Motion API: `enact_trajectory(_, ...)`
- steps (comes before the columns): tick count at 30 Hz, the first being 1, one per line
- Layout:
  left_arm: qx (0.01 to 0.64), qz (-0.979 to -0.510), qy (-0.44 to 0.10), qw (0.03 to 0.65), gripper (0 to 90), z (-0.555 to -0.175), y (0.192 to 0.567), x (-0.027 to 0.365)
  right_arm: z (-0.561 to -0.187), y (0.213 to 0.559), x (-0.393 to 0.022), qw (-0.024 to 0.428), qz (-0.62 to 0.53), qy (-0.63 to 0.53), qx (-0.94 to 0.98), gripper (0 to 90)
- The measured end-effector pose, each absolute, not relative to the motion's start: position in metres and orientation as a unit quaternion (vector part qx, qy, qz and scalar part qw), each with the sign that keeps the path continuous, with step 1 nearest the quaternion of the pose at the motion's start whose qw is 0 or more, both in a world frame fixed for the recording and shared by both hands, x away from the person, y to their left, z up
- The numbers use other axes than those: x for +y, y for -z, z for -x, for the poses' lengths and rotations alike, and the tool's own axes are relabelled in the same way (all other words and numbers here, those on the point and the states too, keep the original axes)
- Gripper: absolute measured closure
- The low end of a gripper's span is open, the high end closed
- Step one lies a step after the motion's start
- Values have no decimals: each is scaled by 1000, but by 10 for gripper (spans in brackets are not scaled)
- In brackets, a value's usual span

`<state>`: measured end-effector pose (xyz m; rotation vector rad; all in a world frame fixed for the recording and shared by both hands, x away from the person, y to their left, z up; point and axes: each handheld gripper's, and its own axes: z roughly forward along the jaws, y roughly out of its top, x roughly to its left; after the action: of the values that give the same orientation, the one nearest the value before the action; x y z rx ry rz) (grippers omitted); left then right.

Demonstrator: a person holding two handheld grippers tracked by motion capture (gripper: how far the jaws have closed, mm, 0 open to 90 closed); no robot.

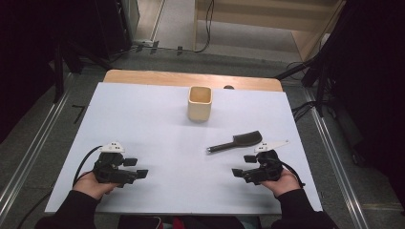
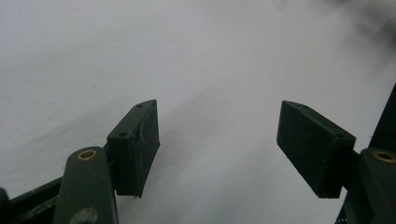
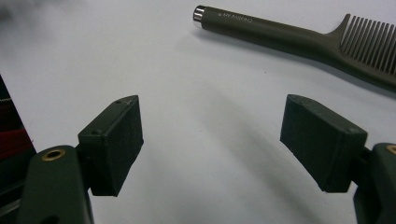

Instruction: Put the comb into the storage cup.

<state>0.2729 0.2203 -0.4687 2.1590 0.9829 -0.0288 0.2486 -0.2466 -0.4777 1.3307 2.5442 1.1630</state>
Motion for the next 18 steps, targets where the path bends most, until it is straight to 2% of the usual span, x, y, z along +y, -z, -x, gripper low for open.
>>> enact_trajectory(18,380,-847,13,371,303,-274,470,219,-250,480,-244,19,-432,-372,821,194)
